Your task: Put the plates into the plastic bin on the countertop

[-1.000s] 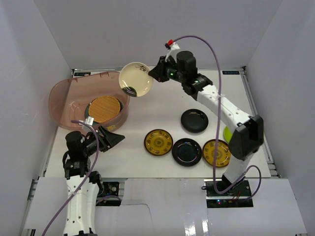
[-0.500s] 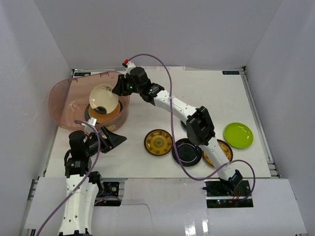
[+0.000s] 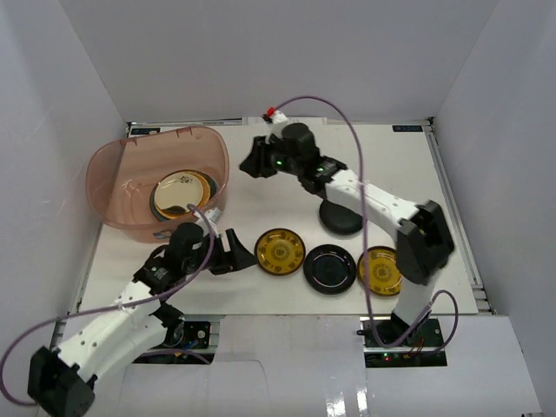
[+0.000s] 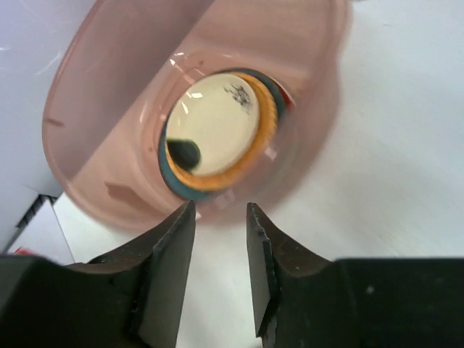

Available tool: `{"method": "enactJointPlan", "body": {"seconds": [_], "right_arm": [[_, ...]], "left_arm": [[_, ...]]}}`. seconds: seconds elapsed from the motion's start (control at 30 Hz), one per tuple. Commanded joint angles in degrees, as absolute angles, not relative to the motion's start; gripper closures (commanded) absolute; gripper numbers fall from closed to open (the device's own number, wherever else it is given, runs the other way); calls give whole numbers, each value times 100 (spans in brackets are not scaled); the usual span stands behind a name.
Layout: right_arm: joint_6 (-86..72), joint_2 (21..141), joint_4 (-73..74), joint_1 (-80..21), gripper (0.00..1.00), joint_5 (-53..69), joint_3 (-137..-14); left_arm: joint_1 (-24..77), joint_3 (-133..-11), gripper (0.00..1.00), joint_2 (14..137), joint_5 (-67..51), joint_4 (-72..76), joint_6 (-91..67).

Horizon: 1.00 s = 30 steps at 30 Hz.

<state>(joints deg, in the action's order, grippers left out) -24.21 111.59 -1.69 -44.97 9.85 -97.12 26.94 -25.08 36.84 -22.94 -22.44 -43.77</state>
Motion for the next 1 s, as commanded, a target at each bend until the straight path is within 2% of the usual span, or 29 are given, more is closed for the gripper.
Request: {"method": "enactJointPlan", "body": {"seconds": [0.0,0.03,0.07,0.13,0.17,0.23,0.27,0.37,0.43,0.53,0.7,0.87,0.97], "right_arm": [[-2039,9192,-649,-3957,61,853,-7732],[-2126,8828,-877,-3729,65,983,-7099],[-2397,8441,-1018,-3152,66,1115,-5875],[-2583,7377,-1282,-2491,67,1441,-4760],[-2636,6782,-1318,-1852,65,1485,-3937],[-2628,6356,-1318,-1207,59,1748,-3343],[-2619,6128,-1310,-552,57,1940,-3122],[-2575,6108,-1301,575,50,2443,-2568],[-2593,6205,-1309,965,47,2496,-2303],[-2785,6459,-1686,1011,44,2312,-2022],[-3050,7416,-2398,976,42,2707,-2126],[-3147,8076,-2637,616,42,2603,-2407],[-3207,8445,-2706,361,42,2532,-2627]], "left_arm": [[4049,-2794,16,4454,-267,-1741,-4807],[4261,-2821,16,4656,258,-1636,-4912],[4472,-2830,16,5015,385,-1365,-4948],[4570,-2804,16,5360,579,-917,-5009],[4605,-2795,16,5657,589,-757,-5001],[4649,-2821,17,5966,789,-502,-4984],[4684,-2830,17,6107,869,-466,-4992],[4720,-2795,20,6521,1159,-274,-5018],[4728,-2699,23,6723,1317,-89,-5027],[4729,-2619,28,6996,1467,139,-5089],[4729,-2540,40,7451,1678,439,-5045],[4729,-2637,42,8024,1705,755,-5054],[4729,-2680,55,8287,1731,879,-5045]]}}
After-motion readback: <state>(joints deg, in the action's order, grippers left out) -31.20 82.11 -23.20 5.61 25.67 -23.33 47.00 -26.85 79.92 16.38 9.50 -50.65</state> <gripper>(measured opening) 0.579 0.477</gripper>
